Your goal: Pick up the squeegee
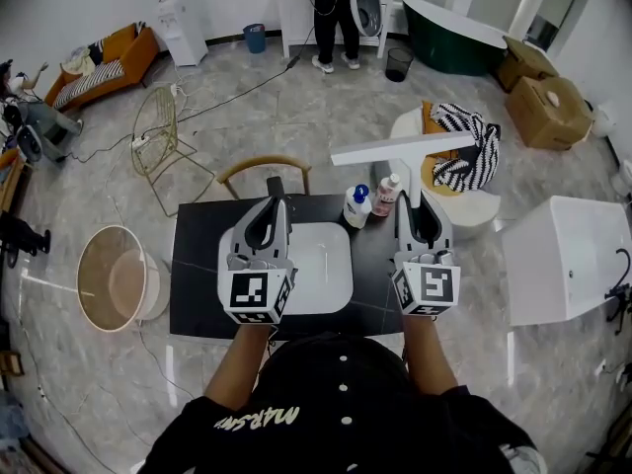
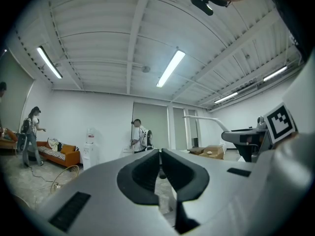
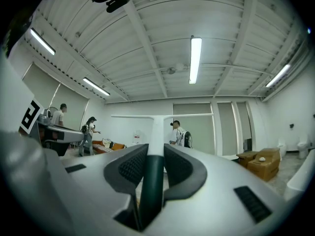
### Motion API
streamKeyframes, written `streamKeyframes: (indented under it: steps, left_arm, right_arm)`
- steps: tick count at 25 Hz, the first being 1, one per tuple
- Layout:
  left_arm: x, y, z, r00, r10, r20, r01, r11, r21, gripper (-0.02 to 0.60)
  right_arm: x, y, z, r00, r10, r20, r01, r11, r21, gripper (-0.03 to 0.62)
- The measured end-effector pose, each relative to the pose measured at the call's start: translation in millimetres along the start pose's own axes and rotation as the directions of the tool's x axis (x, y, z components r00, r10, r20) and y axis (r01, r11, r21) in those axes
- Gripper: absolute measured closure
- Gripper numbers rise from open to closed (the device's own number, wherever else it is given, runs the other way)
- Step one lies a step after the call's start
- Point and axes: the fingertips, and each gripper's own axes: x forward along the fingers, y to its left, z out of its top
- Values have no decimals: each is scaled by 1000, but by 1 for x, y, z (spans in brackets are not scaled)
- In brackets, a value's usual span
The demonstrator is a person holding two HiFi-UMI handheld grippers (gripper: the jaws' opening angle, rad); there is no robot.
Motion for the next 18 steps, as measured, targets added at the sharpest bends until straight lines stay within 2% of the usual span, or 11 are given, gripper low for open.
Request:
streamKeyframes:
  steps: [18]
  left_arm:
    - [0,-2,-1,1000,5,4,-5,1000,-1,560]
  right_arm:
    - [0,9,-8,999,32,-19,-32,999,0,511]
